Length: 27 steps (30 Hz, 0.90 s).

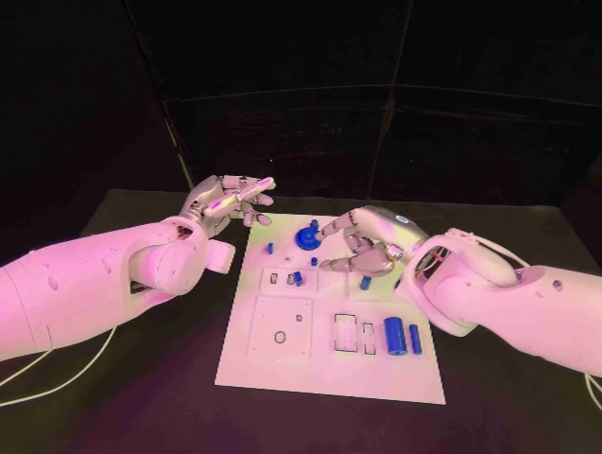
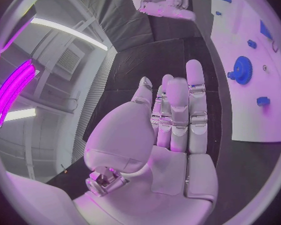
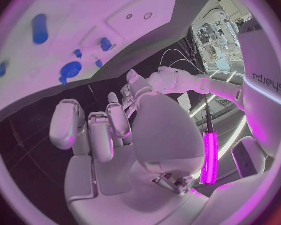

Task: Assemble the parts on the task board

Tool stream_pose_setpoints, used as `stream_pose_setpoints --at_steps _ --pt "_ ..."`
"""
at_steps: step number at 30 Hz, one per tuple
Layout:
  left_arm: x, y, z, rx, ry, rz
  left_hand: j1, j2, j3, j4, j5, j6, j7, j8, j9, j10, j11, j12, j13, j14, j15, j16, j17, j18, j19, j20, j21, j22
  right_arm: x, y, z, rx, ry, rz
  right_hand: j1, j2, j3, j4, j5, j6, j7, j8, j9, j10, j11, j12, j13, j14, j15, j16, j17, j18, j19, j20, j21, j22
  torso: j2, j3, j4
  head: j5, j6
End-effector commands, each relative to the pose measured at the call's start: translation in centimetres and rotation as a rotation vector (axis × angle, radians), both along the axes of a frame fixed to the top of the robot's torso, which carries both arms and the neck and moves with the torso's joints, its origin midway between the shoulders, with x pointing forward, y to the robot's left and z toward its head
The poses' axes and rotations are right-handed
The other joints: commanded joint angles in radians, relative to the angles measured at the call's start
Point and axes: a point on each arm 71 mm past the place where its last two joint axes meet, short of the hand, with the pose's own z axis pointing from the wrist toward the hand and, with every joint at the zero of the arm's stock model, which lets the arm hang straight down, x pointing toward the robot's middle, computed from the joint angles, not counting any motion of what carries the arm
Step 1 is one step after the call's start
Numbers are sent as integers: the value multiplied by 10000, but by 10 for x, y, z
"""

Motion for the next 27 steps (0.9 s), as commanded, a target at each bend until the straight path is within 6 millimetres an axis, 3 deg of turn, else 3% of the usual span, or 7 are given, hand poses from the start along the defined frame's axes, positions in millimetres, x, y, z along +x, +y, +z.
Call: stream_pose_setpoints --at_steps 1,7,10,12,15,19,27 --pt "-1 -5 -3 2837 871 -1604 -170 57 -128 75 29 279 -120 103 78 652 -236 523 371 707 -185 2862 3037 118 303 -191 543 347 6 -17 14 923 714 188 113 25 -81 -14 92 70 -24 62 12 -124 7 -120 -95 743 36 -106 1434 133 -159 13 -129 -237 -225 47 -15 -21 -23" --pt "-2 -6 -4 6392 1998 -2656 -979 206 -519 621 -8 698 -429 544 507 894 -442 2454 2130 885 -365 6005 6998 -316 671 -453 3954 3993 25 -60 33 1389 943 -826 141 51 -119 -12 127 108 -38 91 16 -192 -8 -203 -175 706 21 -186 1296 169 -259 0 -237 -433 -437 79 -42 -31 -87" --pt "-1 -11 -5 8213 2454 -2827 -1191 363 -760 885 -50 645 -531 1107 1095 626 -576 6411 6265 1021 -456 7043 8634 -794 978 -602 7233 7771 34 -78 37 1514 1047 -1346 149 59 -137 -9 156 113 -42 97 15 -218 -12 -236 -207 699 15 -203 1270 179 -288 -5 -271 -491 -549 106 -30 -33 -155" --pt "-1 -15 -7 9032 2624 -2881 -1385 399 -952 1079 -23 440 -538 1342 1381 283 -554 7208 7107 1044 -431 7121 8785 -833 783 -603 7611 8172 37 -83 38 1527 1095 -1502 160 41 -183 -10 192 69 -37 79 4 -267 -10 -292 -261 678 11 -252 1187 203 -354 -11 -347 -630 -589 118 -11 -53 -184" --pt "0 -23 -12 10202 2967 -2932 -1438 494 -1177 1276 -12 55 -504 1721 1854 -340 -499 7590 7483 999 -427 7036 8613 -818 468 -548 7858 8352 40 -86 38 1516 1177 -1641 166 36 -213 -6 217 49 -34 74 0 -291 -9 -321 -290 667 10 -282 1140 218 -392 -15 -393 -712 -640 135 17 -68 -257" --pt "1 -34 -19 11282 3422 -3124 -1369 547 -1262 1312 -33 -313 -439 1861 2098 -903 -431 7157 7017 878 -393 6805 8170 -740 383 -516 7808 8212 44 -85 37 1468 1265 -1724 165 35 -234 -1 236 47 -35 76 0 -294 -10 -326 -295 660 9 -298 1114 225 -412 -16 -419 -755 -688 160 21 -58 -331" --pt "5 -55 -26 12282 3850 -3497 -1099 774 -1087 1187 -16 -662 -398 2192 2524 -1133 -389 7354 7247 941 -360 6916 8401 -832 718 -420 8465 9095 50 -82 35 1324 1352 -1811 158 38 -280 17 295 49 -39 86 2 -295 -13 -330 -301 655 6 -320 1085 232 -428 -20 -452 -803 -709 179 21 -37 -411"
